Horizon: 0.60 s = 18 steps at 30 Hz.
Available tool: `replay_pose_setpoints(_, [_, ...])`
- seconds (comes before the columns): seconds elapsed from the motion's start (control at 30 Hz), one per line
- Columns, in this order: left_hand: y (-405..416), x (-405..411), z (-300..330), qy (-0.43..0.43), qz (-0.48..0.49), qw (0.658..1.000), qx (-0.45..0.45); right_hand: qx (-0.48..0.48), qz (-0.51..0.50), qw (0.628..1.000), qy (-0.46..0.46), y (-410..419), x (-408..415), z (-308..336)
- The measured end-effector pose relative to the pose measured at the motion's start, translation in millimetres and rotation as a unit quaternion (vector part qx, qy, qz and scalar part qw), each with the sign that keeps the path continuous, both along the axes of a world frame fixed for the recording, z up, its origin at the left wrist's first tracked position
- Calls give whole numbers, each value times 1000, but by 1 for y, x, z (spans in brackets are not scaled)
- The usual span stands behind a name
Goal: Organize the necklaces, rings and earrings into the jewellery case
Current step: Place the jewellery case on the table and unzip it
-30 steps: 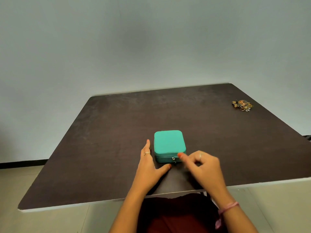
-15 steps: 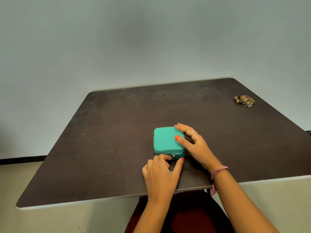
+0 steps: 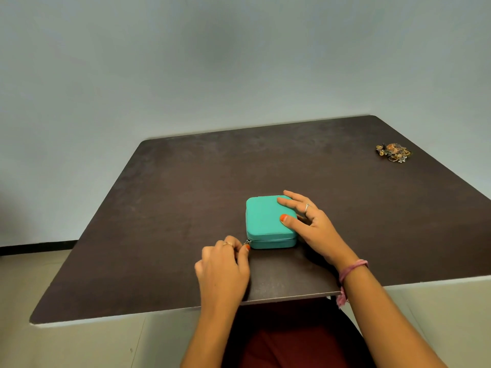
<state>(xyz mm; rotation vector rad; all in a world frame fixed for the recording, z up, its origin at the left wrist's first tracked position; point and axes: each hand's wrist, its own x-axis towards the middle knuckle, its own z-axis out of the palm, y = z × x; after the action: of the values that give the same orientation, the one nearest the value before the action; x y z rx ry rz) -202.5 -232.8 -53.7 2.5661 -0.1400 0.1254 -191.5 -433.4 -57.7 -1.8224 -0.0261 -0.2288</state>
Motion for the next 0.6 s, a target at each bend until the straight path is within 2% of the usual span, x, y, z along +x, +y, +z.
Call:
replay_pose_setpoints(0.23, [10, 35, -1, 47, 31, 995, -87, 5, 12, 1000, 8, 0, 0, -1])
replay_pose_setpoints(0.47, [-8, 87, 14, 11, 2, 998, -64, 3, 15, 1000, 9, -1, 0, -1])
replay_pose_setpoints(0.6, [-18, 113, 17, 30, -72, 995, -60, -4, 17, 1000, 7, -3, 1, -1])
